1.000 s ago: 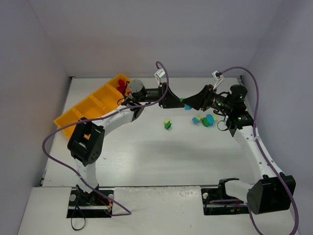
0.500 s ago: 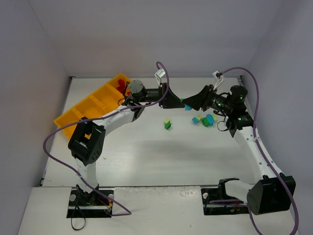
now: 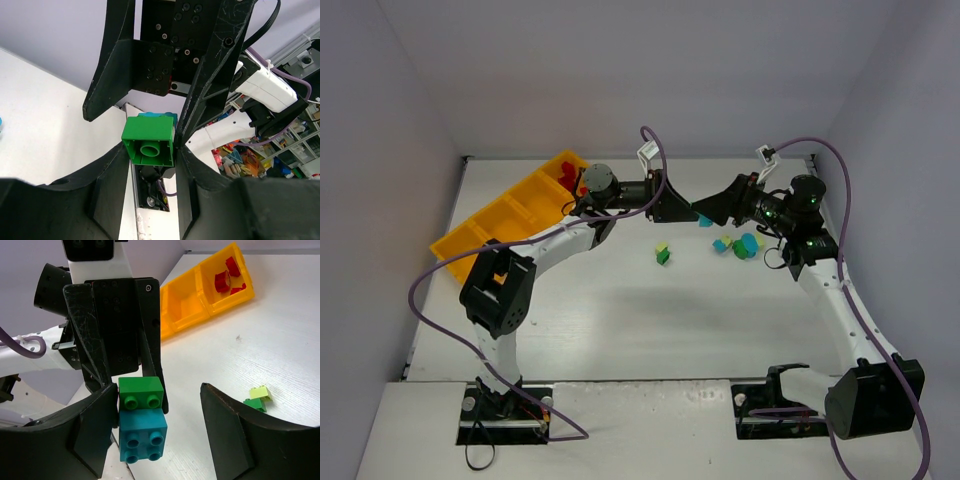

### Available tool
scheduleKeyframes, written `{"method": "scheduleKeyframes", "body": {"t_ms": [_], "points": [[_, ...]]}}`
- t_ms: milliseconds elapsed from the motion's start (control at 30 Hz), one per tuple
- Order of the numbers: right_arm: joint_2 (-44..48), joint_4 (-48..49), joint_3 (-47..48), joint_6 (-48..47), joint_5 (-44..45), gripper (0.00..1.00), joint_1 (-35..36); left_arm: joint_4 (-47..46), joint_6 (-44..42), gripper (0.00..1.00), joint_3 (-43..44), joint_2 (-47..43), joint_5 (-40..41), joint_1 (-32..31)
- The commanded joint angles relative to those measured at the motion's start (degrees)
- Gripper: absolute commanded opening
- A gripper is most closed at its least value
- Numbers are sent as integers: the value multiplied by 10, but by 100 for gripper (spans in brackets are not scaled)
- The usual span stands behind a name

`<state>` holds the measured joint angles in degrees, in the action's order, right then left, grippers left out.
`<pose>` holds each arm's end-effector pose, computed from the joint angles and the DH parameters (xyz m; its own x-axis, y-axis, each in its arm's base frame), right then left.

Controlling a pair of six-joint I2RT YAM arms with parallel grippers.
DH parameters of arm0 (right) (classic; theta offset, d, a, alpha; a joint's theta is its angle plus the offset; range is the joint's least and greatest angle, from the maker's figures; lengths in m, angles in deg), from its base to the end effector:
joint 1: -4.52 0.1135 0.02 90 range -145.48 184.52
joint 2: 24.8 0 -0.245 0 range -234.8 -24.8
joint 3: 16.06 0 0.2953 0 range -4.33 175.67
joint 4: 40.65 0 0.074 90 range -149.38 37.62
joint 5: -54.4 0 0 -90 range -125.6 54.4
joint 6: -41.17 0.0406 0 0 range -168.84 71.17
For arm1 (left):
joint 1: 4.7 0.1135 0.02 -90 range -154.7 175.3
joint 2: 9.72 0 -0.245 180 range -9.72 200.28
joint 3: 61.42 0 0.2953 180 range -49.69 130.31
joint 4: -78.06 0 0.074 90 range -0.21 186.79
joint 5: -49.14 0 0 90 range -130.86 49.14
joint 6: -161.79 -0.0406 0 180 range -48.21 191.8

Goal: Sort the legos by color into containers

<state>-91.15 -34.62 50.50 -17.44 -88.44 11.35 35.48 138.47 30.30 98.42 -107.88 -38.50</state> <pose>0.3089 0.0696 0.3497 -0.3550 0.2744 -0.8937 -0.7890 0.4248 0.4438 0.3616 -0.2871 0.3025 -0.6850 0.0271 -0.7280 0.6942 -0.2788 -0.6636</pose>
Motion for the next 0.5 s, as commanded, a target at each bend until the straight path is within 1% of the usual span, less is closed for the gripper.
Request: {"method": "scheduleKeyframes", "body": {"t_ms": [0, 67, 167, 200, 267, 367, 467], "points": [[19, 25, 21, -13, 7, 63, -1, -25, -28, 0, 13, -24, 5, -1], [19, 18, 35, -18, 7, 64, -1, -2, -49, 0, 8, -31, 13, 1], [20, 2, 44, -32, 6, 64, -1, 81, -118, 0, 5, -49, 26, 5], [21, -4, 45, -34, 5, 64, -1, 136, -157, 0, 8, -54, 30, 8], [24, -8, 43, -38, 6, 64, -1, 196, -201, 0, 14, -68, 38, 12], [30, -11, 39, -42, 5, 64, -1, 227, -219, 0, 17, -79, 44, 18], [34, -18, 35, -52, 5, 64, -1, 228, -212, 0, 17, -79, 38, 27]]}}
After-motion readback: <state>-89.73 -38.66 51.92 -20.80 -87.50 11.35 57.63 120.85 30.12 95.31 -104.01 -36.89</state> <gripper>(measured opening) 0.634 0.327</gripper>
